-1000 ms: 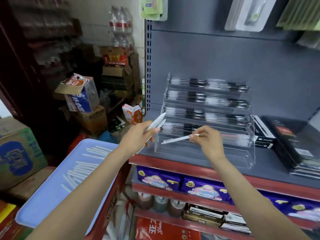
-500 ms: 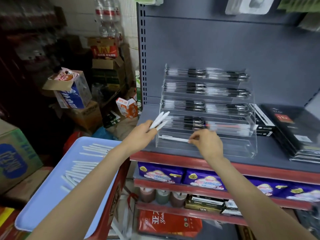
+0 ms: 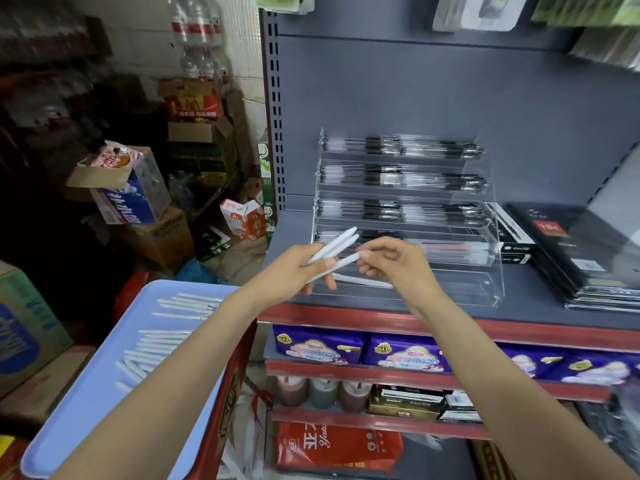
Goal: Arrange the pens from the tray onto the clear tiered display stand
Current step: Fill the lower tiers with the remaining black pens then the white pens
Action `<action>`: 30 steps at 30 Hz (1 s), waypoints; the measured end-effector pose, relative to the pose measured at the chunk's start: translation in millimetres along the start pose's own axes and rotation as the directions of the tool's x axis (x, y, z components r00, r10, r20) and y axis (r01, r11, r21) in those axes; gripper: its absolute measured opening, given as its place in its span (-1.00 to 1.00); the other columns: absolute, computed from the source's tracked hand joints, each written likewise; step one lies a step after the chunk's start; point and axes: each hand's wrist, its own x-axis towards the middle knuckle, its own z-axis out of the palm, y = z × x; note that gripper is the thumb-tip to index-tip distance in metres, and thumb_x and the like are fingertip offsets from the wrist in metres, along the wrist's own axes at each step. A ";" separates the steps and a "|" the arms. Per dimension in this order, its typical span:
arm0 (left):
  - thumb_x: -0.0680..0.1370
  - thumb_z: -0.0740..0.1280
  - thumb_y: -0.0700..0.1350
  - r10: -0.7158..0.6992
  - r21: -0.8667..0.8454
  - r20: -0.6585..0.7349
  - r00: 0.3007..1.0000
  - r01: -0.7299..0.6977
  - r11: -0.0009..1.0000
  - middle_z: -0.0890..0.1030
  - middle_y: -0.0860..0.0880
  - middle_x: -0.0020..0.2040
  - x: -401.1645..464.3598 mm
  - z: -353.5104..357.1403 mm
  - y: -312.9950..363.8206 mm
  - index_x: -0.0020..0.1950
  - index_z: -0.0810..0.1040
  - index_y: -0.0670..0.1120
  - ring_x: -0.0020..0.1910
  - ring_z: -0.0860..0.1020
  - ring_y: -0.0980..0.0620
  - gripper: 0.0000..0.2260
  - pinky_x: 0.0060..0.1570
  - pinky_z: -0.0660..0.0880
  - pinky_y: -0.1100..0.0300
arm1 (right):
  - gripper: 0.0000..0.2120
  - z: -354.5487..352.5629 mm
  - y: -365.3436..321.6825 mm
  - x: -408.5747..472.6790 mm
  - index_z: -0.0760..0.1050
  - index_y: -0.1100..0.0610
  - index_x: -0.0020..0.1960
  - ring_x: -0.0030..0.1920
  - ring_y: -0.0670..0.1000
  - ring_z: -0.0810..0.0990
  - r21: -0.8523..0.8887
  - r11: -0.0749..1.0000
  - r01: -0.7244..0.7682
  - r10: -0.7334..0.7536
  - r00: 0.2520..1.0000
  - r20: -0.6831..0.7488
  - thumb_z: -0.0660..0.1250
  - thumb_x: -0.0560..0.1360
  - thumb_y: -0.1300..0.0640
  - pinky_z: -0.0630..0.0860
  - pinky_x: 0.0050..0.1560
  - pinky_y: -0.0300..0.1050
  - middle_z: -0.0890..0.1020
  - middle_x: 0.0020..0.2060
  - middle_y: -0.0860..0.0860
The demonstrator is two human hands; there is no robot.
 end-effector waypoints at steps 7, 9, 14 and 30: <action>0.60 0.19 -0.02 0.006 0.223 -0.297 0.955 0.063 0.973 0.65 0.00 -0.28 2.6 -17.9 -18.4 0.01 0.51 -0.04 -0.43 0.53 0.08 -0.86 -0.39 0.49 0.07 | -0.89 -35.7 13.9 -2.4 0.54 0.19 -0.14 -0.38 -0.14 0.60 0.003 1.000 -0.016 0.016 0.984 -0.178 0.29 0.50 0.35 0.54 -0.25 -0.39 0.60 -0.31 0.09; 0.60 0.19 -0.02 0.015 0.285 -0.301 0.954 0.075 0.956 0.60 0.03 -0.37 3.9 -16.8 -15.7 -0.03 0.50 -0.06 -0.52 0.43 0.17 -0.84 -0.44 0.35 0.19 | -0.86 -38.9 19.9 1.2 0.53 0.18 -0.17 -0.40 -0.16 0.59 -0.048 0.998 -0.038 0.028 0.978 -0.206 0.29 0.50 0.36 0.54 -0.27 -0.40 0.59 -0.33 0.09; 0.61 0.12 -0.15 -0.022 0.276 -0.274 0.961 0.101 0.956 0.44 0.08 -0.42 11.7 -8.0 -6.2 -0.04 0.48 -0.05 -0.52 0.31 0.14 -0.85 -0.45 0.25 0.21 | -0.87 -30.7 38.5 7.9 0.53 0.16 -0.20 -0.35 -0.03 0.60 -0.321 0.944 -0.076 -0.006 0.969 -0.247 0.34 0.49 0.33 0.57 -0.20 -0.26 0.60 -0.37 0.07; 0.58 0.26 -0.09 0.038 0.098 -0.167 0.985 -0.021 0.995 0.65 0.04 -0.22 14.5 4.2 -13.1 -0.04 0.44 -0.06 -0.54 0.37 0.20 -0.94 -0.52 0.32 0.35 | -0.94 -27.4 26.1 20.9 0.63 0.22 -0.16 -0.18 -0.05 0.54 -0.720 0.671 -0.176 0.099 0.984 -0.148 0.47 0.38 0.27 0.39 -0.16 -0.29 0.59 -0.27 0.02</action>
